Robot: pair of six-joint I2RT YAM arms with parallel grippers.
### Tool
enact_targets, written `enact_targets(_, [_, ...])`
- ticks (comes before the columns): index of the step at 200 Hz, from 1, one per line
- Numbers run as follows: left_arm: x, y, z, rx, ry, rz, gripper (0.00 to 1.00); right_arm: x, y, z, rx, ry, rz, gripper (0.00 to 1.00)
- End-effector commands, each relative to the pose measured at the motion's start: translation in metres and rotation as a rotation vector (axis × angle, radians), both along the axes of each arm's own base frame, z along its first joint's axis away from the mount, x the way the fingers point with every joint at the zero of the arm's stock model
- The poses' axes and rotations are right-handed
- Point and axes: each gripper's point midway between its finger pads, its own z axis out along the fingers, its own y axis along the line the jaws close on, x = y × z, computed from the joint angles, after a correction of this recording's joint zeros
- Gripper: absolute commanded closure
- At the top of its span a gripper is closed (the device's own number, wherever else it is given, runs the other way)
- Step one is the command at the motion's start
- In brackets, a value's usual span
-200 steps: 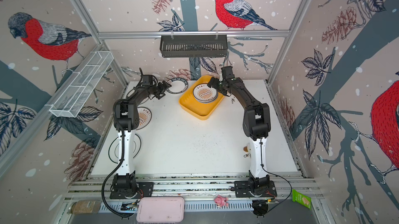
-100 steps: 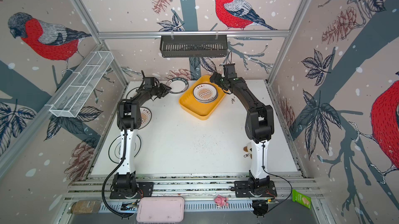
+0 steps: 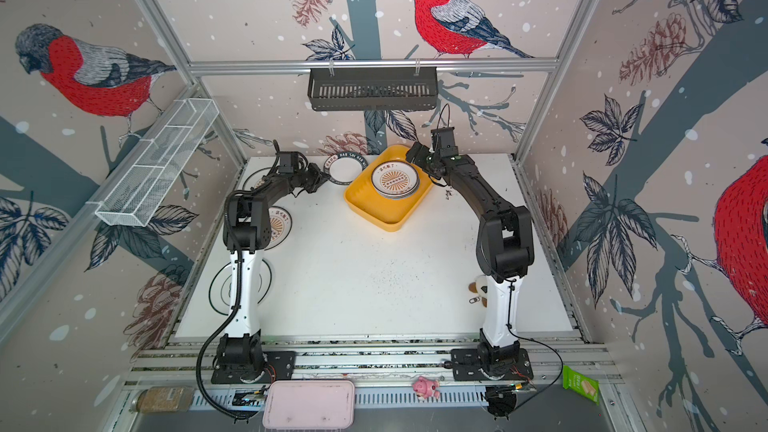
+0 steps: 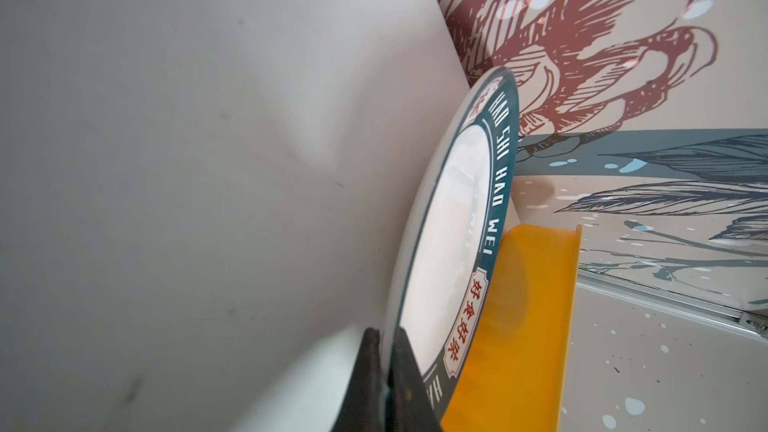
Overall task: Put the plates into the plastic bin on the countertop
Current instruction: 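Grasp the green-rimmed HAO SHI HAO WEI plate's rim with the left gripper, then lift the green-rimmed plate upright toward the right gripper and close the right gripper on it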
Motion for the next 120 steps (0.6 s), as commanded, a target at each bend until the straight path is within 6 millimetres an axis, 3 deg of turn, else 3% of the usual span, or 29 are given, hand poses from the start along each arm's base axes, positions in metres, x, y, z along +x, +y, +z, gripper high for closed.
enact_targets(1, [0.002, 0.005, 0.036, -0.02, -0.083, 0.03, 1.0, -0.001, 0.002, 0.019, 0.023, -0.064, -0.007, 0.07])
enact_targets(48, [-0.034, 0.027, 0.093, -0.058, -0.187, 0.093, 1.0, -0.016, 0.012, 0.03, 0.037, -0.109, 0.03, 0.0])
enact_targets(70, [-0.06, 0.035, 0.115, -0.06, -0.218, 0.096, 1.0, -0.024, 0.035, 0.037, 0.034, -0.139, 0.1, 0.01])
enact_targets(120, [-0.117, 0.023, 0.176, -0.082, -0.302, 0.005, 1.0, -0.061, 0.108, 0.052, 0.03, -0.193, 0.288, 0.01])
